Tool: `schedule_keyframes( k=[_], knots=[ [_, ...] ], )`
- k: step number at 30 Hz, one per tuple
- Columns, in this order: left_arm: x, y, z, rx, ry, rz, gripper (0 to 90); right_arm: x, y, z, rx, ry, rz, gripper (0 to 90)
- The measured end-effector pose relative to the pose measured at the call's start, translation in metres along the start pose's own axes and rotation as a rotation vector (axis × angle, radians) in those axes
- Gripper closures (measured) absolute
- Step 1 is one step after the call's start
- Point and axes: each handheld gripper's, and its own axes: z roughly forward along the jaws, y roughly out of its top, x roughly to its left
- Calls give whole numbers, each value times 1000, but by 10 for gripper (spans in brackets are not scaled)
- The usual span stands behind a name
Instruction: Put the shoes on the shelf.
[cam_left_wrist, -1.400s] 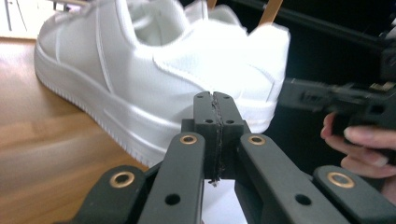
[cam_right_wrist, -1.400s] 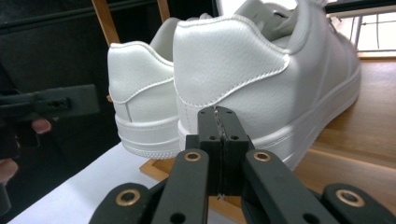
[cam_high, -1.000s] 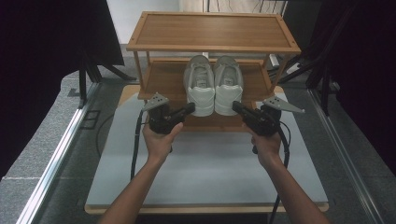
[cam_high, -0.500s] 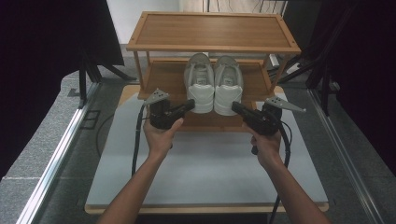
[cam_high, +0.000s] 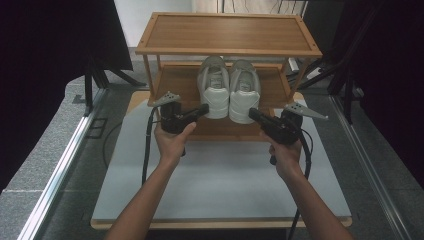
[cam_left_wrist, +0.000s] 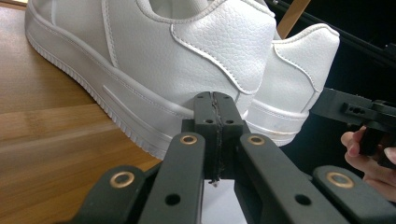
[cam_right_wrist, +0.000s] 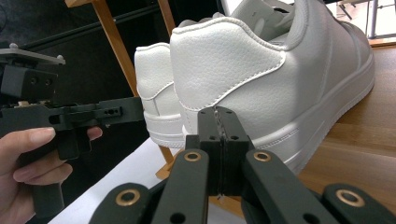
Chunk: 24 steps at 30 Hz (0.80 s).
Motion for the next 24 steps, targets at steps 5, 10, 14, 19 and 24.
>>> schedule_keyframes(
  k=[5,10,14,19,24],
  knots=[
    [3,4,1,18,-3,-5,900,1,0,0,-1,-5,6,898],
    [3,3,1,17,-3,-6,900,1,0,1,2,0,-5,899],
    [4,2,1,13,-7,-8,900,2,1,2,-1,-18,-18,900],
    [4,2,1,11,-12,-19,900,-1,4,8,4,-38,-5,900],
    [4,2,1,11,-13,-19,900,-6,6,15,4,-49,5,899]
  ],
)
